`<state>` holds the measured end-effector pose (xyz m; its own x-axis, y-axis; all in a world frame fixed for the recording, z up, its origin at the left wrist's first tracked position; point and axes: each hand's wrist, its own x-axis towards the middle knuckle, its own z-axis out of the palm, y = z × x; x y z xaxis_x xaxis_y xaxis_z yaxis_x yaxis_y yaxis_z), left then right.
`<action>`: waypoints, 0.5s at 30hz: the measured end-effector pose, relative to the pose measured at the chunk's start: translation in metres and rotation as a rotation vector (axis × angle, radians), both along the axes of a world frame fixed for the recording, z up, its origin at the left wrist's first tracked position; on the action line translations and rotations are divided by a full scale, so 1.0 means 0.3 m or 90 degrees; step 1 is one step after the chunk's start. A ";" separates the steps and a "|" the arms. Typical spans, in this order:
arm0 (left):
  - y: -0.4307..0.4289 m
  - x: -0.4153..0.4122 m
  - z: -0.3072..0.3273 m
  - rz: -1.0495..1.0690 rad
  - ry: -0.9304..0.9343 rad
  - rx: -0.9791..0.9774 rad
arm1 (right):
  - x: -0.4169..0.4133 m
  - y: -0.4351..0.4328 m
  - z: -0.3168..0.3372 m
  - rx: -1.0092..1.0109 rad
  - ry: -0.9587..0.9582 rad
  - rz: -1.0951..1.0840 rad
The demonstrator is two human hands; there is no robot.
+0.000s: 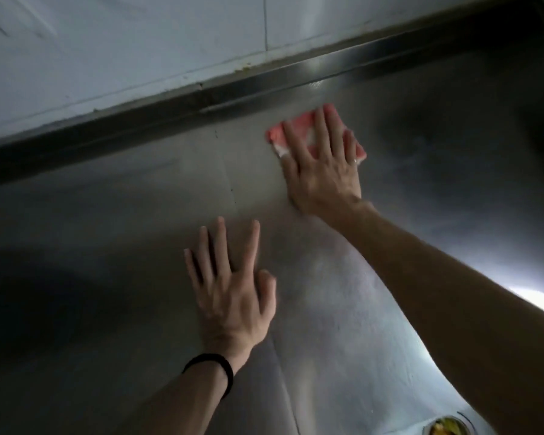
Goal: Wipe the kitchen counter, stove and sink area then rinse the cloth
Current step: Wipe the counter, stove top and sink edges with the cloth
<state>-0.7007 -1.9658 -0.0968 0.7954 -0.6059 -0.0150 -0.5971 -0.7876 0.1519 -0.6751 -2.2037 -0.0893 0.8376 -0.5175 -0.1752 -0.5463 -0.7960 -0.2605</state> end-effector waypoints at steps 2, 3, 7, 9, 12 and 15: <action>0.001 0.002 -0.005 0.000 -0.005 -0.006 | 0.129 -0.010 -0.005 0.019 0.006 -0.018; 0.000 0.003 -0.005 0.000 -0.004 -0.006 | 0.170 -0.006 -0.006 0.027 0.007 -0.030; -0.002 0.005 0.000 -0.003 0.006 0.015 | 0.184 0.039 -0.003 0.031 0.003 -0.033; 0.003 0.005 0.003 -0.007 0.008 0.028 | 0.116 0.101 0.011 0.035 -0.012 0.023; 0.005 0.004 0.010 -0.003 0.004 0.035 | -0.042 0.237 0.021 0.017 -0.044 0.117; -0.003 0.002 0.016 0.001 0.015 0.027 | -0.188 0.237 0.015 0.025 -0.035 0.094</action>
<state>-0.7000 -1.9667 -0.0918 0.7956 -0.6029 -0.0597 -0.5923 -0.7947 0.1324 -0.7315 -2.1326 -0.0849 0.9127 -0.3819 -0.1451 -0.4085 -0.8549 -0.3197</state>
